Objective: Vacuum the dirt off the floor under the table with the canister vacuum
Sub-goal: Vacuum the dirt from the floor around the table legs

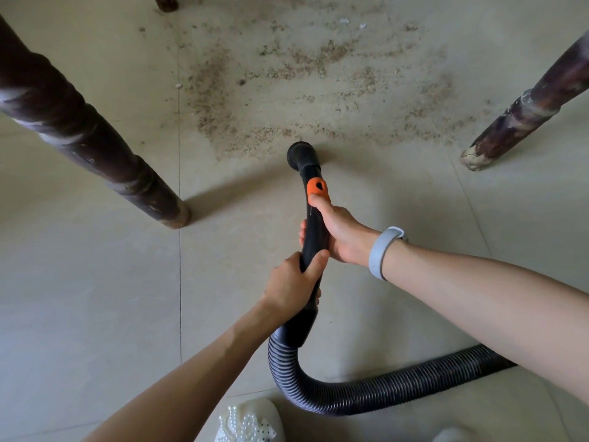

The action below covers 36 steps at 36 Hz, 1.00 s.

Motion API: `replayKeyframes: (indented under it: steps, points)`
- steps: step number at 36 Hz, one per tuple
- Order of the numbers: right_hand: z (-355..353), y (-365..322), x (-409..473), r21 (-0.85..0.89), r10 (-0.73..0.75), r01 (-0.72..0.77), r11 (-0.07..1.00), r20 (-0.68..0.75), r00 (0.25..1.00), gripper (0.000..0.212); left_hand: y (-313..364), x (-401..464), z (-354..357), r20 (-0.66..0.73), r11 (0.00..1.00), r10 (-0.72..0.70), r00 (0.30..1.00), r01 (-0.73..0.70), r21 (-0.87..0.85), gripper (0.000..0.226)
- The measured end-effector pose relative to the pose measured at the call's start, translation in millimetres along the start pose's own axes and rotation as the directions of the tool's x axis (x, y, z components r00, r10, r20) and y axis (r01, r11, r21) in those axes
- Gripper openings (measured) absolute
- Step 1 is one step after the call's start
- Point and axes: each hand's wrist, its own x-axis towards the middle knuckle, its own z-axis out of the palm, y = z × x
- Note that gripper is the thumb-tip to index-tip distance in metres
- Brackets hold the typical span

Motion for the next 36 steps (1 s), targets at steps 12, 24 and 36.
replayKeyframes:
  steps: [12, 24, 36]
  points:
    - [-3.6, 20.3, -3.9, -0.137, 0.038, -0.026, 0.990, 0.089, 0.995, 0.027, -21.7, -22.7, 10.7, -0.013, 0.999, -0.010, 1.000, 0.010, -0.051, 0.036]
    - [79.3, 10.7, 22.1, -0.470, 0.006, 0.099, 0.877, 0.218, 0.976, 0.027, -41.3, -15.3, -27.7, -0.200, 0.919, -0.095, 0.975, 0.009, -0.394, 0.040]
    - [140.0, -0.8, 47.6, -0.618, -0.010, 0.152, 0.772, 0.227, 0.974, 0.052, -39.0, 1.4, -61.4, -0.233, 0.833, -0.222, 0.947, 0.060, -0.550, 0.052]
